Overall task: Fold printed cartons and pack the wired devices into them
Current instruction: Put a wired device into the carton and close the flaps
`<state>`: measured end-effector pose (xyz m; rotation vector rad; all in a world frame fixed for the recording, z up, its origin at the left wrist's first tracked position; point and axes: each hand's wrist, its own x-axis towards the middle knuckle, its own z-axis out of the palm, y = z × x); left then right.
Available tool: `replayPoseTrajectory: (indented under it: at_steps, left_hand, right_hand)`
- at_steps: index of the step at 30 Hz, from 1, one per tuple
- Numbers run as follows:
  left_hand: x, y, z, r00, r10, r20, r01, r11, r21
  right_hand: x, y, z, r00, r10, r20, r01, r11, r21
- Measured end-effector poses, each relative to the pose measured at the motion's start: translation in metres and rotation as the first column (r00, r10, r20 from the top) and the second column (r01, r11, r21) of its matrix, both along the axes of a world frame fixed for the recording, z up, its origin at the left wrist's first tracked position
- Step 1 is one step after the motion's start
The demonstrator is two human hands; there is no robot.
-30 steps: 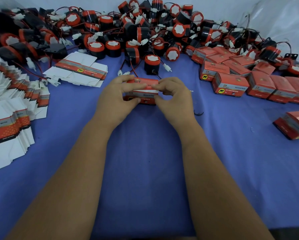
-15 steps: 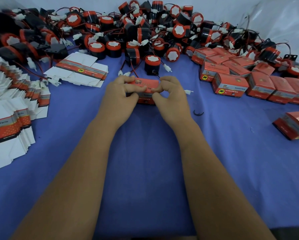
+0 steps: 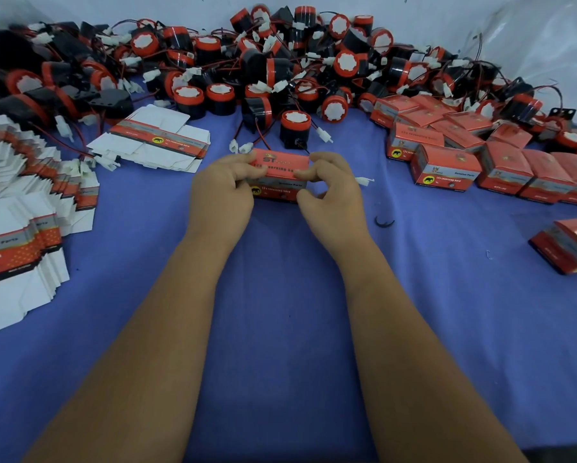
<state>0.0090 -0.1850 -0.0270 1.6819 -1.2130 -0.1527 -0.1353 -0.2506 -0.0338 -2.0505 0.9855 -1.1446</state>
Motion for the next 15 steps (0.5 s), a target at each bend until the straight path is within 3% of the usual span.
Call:
replayPoseTrajectory:
  at_steps: [4,8,12,15]
  left_hand:
    - [0.002,-0.001,0.000,0.998,0.022,0.050,-0.026,0.997,0.066]
    - [-0.002,0.001,0.001,1.000,-0.004,-0.003,0.004,0.999,0.038]
    - [-0.007,0.001,0.001,0.994,-0.039,-0.099,0.032,0.997,-0.076]
    - [-0.012,0.000,0.002,0.988,-0.104,-0.117,0.093,0.991,-0.098]
  right_hand:
    - [0.001,-0.002,0.003,0.996,0.033,0.087,-0.045,0.989,0.140]
    - [0.000,0.002,0.003,0.997,0.064,0.049,-0.074,0.974,0.215]
    - [-0.003,0.003,0.007,0.999,0.028,-0.031,-0.024,0.994,0.104]
    - [-0.006,0.002,0.014,1.000,-0.021,0.002,0.021,1.000,-0.015]
